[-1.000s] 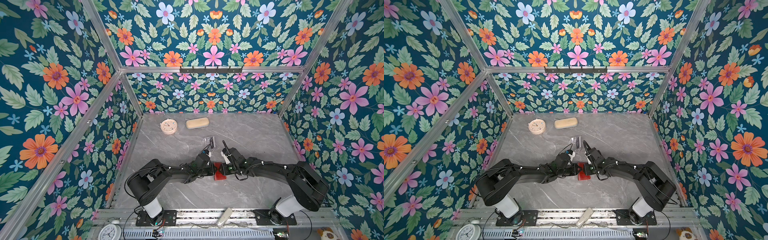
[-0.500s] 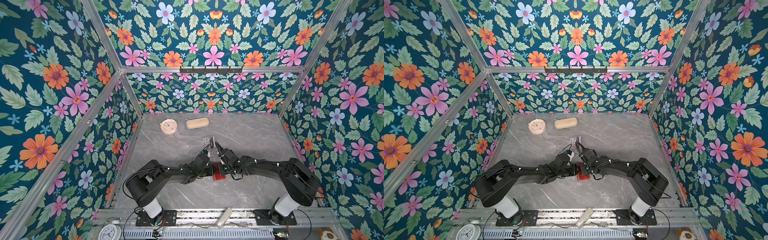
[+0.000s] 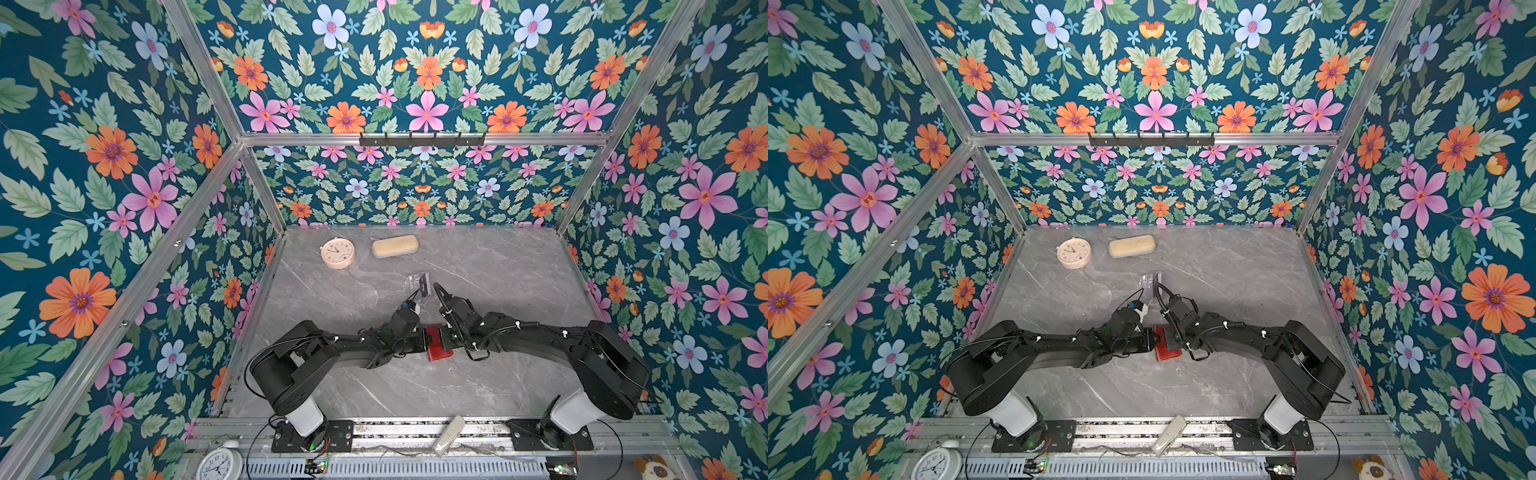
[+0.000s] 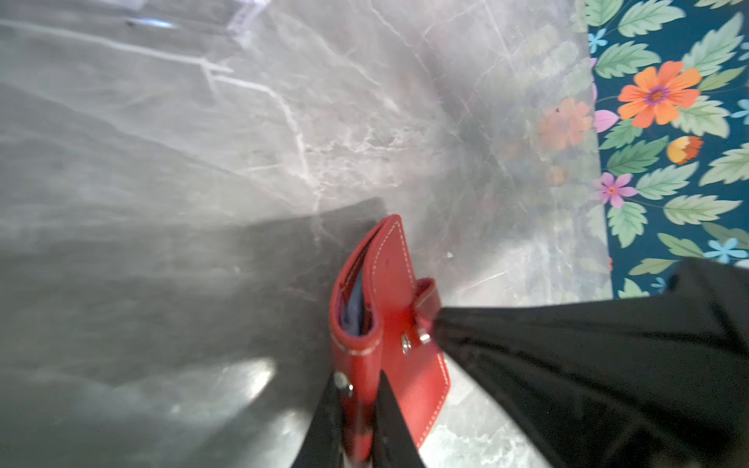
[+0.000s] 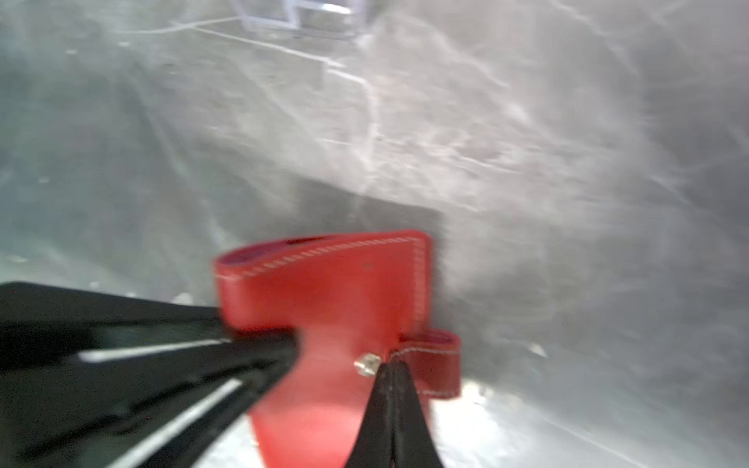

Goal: Put the credit cards into the card holder

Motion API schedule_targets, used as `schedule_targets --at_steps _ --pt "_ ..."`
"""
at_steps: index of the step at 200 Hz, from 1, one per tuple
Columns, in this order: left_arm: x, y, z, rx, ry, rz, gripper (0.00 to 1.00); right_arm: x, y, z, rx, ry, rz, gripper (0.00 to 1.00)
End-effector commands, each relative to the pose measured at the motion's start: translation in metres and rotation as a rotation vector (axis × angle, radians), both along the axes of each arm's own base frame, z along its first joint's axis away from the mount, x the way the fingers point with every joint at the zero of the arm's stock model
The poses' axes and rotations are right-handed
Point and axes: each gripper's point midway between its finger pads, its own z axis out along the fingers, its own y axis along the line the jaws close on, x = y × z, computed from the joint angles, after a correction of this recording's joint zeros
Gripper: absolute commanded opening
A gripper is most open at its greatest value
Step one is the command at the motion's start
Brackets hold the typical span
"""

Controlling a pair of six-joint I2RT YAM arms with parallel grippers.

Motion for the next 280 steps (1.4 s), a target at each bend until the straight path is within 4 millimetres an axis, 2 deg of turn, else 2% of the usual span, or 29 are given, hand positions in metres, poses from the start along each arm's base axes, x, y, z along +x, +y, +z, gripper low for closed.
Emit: schedule_targets --at_steps 1,32,42,70,115,172,280 --pt "0.001 0.009 -0.006 0.053 -0.010 0.011 0.16 -0.001 -0.015 0.001 -0.041 -0.003 -0.055 0.00" --pt "0.001 0.006 -0.002 0.054 -0.020 -0.008 0.21 -0.001 -0.014 0.010 0.038 0.000 -0.065 0.00" --pt "0.001 0.005 0.003 0.050 -0.031 -0.019 0.24 -0.001 -0.012 0.015 0.079 0.001 -0.063 0.00" --pt "0.003 0.004 0.021 0.042 -0.091 -0.030 0.43 -0.002 -0.007 0.033 0.192 -0.012 -0.060 0.00" --pt "-0.002 -0.004 0.035 0.009 -0.134 -0.082 0.54 -0.006 -0.005 0.057 0.315 -0.037 -0.050 0.00" --pt "-0.009 -0.017 0.048 -0.065 -0.173 -0.123 0.59 -0.010 -0.003 0.082 0.422 -0.071 -0.036 0.00" --pt "-0.008 -0.019 0.054 -0.075 -0.199 -0.129 0.59 -0.013 0.004 0.104 0.502 -0.101 -0.003 0.00"
